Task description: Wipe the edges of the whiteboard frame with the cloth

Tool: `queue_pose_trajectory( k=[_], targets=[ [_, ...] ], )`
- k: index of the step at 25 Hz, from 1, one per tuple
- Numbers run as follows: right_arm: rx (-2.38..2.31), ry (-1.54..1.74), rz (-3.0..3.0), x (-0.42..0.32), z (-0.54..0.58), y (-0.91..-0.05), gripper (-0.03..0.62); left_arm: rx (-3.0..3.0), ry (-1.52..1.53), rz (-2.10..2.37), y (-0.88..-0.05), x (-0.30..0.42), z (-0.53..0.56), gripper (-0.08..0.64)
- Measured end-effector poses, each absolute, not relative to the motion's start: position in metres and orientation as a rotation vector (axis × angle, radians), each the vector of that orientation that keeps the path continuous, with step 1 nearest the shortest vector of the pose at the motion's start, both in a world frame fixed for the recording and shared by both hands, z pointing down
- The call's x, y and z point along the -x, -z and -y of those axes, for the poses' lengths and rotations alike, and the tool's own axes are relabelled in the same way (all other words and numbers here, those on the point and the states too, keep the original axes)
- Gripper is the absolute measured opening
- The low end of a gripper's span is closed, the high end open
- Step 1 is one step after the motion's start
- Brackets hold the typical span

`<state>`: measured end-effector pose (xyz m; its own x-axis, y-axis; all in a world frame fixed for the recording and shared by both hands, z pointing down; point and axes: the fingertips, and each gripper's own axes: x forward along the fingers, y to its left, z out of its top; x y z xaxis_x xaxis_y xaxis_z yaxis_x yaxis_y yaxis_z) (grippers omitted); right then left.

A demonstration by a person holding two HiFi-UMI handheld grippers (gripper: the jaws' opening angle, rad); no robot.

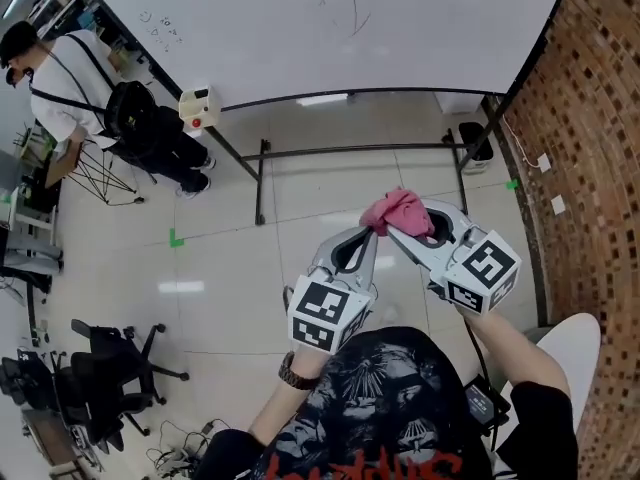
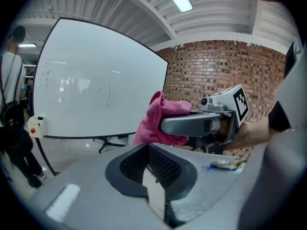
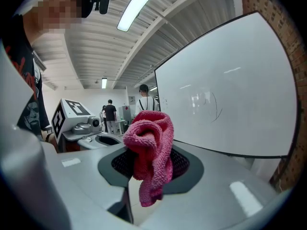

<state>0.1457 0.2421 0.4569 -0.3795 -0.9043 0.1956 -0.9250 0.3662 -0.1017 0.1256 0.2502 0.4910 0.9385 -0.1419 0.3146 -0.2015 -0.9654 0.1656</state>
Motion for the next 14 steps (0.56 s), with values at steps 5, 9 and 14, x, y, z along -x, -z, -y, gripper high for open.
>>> queue_pose_trajectory(
  k=[5,9,14],
  targets=[
    [-1.613,-0.186,2.483,-0.145,-0.235,-0.455,0.124,-2.79,-0.531,-0.095,-0.514,-0.139,-0.297,0.003],
    [-1.564,-0.152,2.492,-0.135,-0.237,-0.46,0.124,-2.738,-0.648,-0.217,-0.542,-0.13,-0.318,0.003],
    [-1.558,-0.206,2.483,-0.136,-0.244,-0.476,0.124,-2.44,-0.609,-0.401,-0.552,-0.114,-0.341,0.003]
  ],
)
